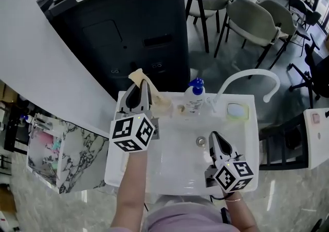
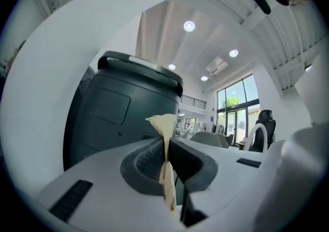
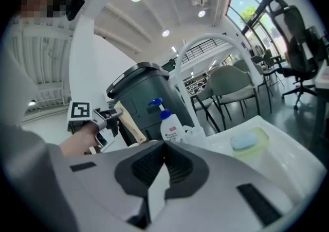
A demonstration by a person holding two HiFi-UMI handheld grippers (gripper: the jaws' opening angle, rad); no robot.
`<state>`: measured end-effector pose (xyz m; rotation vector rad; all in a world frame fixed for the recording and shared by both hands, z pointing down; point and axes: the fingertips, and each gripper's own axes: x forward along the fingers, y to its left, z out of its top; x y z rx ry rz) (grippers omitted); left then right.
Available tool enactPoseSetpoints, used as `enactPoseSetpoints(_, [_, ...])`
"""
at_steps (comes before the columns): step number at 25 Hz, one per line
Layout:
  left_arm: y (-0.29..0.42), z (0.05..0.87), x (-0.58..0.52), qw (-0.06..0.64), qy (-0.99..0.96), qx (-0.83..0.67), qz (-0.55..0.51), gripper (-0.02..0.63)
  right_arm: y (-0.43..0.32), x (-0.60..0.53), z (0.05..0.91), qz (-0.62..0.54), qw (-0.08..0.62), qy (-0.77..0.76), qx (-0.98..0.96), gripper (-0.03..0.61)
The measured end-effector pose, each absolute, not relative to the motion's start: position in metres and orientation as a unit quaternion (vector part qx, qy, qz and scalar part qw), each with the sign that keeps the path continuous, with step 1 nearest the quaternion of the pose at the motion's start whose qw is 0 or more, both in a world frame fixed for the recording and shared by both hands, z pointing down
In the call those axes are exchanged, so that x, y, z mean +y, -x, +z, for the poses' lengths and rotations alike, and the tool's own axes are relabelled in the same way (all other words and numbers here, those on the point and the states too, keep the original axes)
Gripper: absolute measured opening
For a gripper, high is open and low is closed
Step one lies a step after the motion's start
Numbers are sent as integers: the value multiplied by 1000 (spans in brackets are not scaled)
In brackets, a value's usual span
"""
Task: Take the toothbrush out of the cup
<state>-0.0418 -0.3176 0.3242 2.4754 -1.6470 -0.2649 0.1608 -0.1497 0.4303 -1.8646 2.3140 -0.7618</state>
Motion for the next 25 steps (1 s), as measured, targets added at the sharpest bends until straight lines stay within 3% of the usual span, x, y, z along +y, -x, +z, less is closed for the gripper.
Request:
enactPoseSetpoints(10, [102, 301, -238, 51, -814, -573, -84, 21, -105, -143, 426, -237, 20, 538, 808, 5])
enactPoseSetpoints(25, [166, 397, -152, 156, -780, -605, 34, 21, -22, -133, 437, -205, -51, 442, 872, 5])
